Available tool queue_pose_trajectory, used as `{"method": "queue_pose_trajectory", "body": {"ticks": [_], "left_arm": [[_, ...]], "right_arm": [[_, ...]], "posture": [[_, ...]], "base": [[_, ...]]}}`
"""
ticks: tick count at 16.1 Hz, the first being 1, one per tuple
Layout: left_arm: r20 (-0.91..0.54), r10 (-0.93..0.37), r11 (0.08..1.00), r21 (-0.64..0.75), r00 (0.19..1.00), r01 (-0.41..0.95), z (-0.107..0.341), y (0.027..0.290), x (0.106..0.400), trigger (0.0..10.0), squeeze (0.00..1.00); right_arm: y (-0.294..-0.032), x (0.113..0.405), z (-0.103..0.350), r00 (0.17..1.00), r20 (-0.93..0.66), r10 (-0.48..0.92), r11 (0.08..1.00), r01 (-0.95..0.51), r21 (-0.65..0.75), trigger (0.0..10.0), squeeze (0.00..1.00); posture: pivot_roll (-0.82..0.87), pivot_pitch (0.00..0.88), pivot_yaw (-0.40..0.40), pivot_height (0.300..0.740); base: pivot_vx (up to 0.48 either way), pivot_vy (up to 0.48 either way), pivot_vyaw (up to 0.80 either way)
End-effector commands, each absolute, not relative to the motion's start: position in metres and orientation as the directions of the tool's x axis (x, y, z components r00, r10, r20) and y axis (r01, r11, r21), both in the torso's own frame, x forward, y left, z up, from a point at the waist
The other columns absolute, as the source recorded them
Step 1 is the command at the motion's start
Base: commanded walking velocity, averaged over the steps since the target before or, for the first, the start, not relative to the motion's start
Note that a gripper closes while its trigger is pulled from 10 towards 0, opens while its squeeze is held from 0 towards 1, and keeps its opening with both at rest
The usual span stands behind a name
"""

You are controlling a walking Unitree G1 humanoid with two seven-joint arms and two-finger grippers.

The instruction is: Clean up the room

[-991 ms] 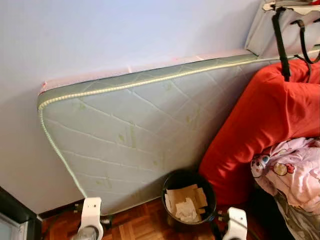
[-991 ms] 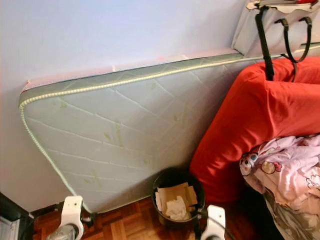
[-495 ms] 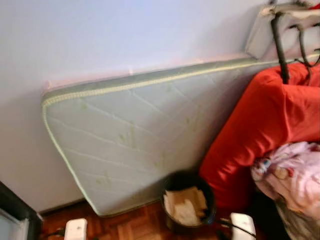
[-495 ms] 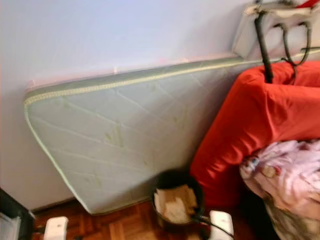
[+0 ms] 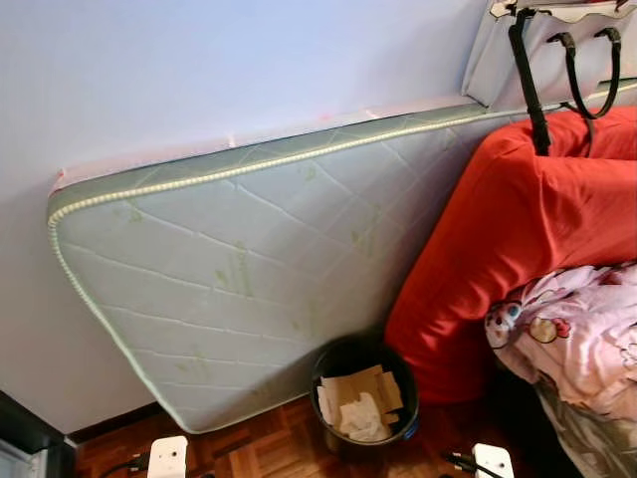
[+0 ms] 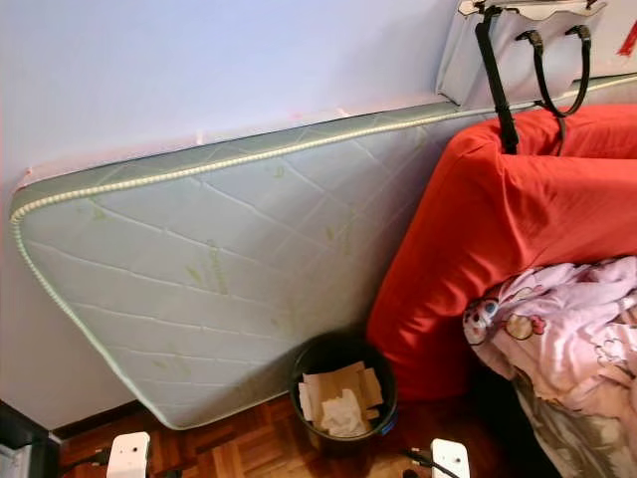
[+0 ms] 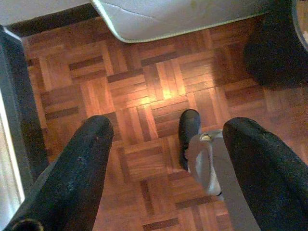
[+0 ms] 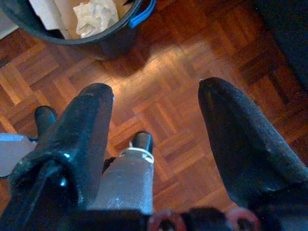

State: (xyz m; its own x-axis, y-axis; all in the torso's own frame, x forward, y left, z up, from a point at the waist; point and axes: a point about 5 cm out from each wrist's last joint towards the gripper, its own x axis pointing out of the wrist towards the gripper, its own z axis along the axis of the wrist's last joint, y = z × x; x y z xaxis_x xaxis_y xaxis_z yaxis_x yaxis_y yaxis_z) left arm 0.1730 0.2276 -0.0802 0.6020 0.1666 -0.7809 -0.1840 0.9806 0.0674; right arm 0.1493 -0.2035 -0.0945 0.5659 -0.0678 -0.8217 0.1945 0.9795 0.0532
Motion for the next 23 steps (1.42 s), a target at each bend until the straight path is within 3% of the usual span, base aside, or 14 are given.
{"method": "queue_pose_trajectory", "body": {"ticks": [1, 17, 20, 23], "left_arm": [[-0.79, 0.16, 0.984, 0.083, 0.591, -0.155, -0.081, 0.228, 0.173, 10.0, 0.0], [-0.754, 0.137, 0.99, 0.073, 0.642, -0.124, -0.075, 0.218, 0.188, 10.0, 0.0], [-0.759, 0.135, 0.989, 0.067, 0.637, -0.13, -0.076, 0.217, 0.185, 10.0, 0.0], [-0.755, 0.137, 0.989, 0.068, 0.641, -0.13, -0.077, 0.216, 0.185, 10.0, 0.0]], "right_arm": [[-0.204, 0.143, -0.096, 0.558, -0.825, -0.088, 0.97, 0.235, 0.056, 10.0, 0.0], [-0.206, 0.14, -0.097, 0.555, -0.828, -0.08, 0.965, 0.252, 0.076, 10.0, 0.0], [-0.206, 0.14, -0.098, 0.548, -0.833, -0.079, 0.966, 0.247, 0.071, 10.0, 0.0], [-0.205, 0.14, -0.098, 0.549, -0.833, -0.067, 0.972, 0.225, 0.07, 10.0, 0.0]], "posture": [[0.03, 0.0, -0.001, 0.74], [0.06, 0.0, -0.028, 0.74], [0.05, 0.0, -0.03, 0.74], [0.06, 0.0, -0.036, 0.74]], "base": [[0.0, 0.0, 0.0], [0.0, 0.0, 0.0], [0.0, -0.301, -0.75], [0.0, -0.348, 0.0]]}}
